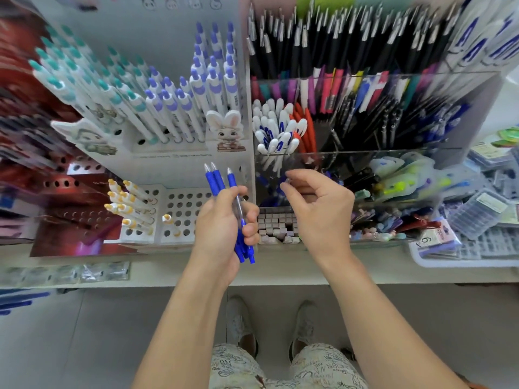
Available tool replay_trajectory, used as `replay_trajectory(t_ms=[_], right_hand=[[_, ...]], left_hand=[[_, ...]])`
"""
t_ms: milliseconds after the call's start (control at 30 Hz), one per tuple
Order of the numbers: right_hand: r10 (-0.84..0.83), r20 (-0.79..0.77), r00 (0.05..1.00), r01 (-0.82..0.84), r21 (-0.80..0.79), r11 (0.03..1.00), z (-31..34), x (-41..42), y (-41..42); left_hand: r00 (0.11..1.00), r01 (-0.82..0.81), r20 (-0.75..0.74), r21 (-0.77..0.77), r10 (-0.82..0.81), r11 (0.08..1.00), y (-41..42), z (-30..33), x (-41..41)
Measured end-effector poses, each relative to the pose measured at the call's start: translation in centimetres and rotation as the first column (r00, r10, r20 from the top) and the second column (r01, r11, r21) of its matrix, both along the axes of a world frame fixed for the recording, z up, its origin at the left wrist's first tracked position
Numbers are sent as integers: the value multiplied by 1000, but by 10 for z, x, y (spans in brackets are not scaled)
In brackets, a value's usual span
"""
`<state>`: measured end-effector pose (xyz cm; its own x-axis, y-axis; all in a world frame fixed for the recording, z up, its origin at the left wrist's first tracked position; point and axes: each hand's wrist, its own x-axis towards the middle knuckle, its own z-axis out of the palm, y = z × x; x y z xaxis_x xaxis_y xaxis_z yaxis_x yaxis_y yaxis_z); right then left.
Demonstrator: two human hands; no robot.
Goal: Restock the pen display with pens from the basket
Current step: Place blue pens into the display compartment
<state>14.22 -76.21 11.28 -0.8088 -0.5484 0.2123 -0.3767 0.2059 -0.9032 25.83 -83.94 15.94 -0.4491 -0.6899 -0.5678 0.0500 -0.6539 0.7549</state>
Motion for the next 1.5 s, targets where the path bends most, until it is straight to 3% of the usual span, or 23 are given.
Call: replay_trajectory(t_ms=[167,367,600,667,733,800,867,967,1067,1233,1333,1400,1500], right_hand=[[1,-149,989,9,62,998,-8,1,-1],[6,-10,1000,-6,82,997,-7,2,1],[-24,25,999,23,69,997,15,-2,6],[-41,160,986,38,24,999,31,-3,7],[-47,404,913,69,-39,997,45,-6,11],[3,693,721,97,-105,990,56,-11,16],[57,825,562,80,-122,989,60,-17,23],[77,833,548,-16,-82,997,57,-21,32],[97,833,544,-7,-112,994,50,-22,37],[104,768,632,-95,-56,994,43,-26,42],[158,773,614,-157,-76,985,45,-25,43],[154,778,609,-127,-96,987,50,-28,42],[170,797,580,84,-266,960,60,-36,38]], left_hand=[[998,50,-26,-40,-51,998,-2,0,0],[991,123,-48,-89,-128,988,-2,-3,2],[986,155,-44,-95,-160,983,0,-5,-4],[983,172,-49,-102,-178,980,1,-5,-5],[976,208,-45,-108,-214,972,2,-5,-7],[965,254,-36,-114,-260,960,4,-4,-9],[952,299,-26,-119,-304,947,7,-3,-12],[921,385,-9,-113,-388,916,13,-3,-18],[894,447,12,-99,-448,889,17,-2,-24],[897,440,93,-101,-431,892,22,-3,-28],[907,418,99,-104,-409,902,22,-2,-27],[925,378,96,-119,-369,918,21,-1,-25],[961,268,107,-153,-254,951,15,-1,-20]])
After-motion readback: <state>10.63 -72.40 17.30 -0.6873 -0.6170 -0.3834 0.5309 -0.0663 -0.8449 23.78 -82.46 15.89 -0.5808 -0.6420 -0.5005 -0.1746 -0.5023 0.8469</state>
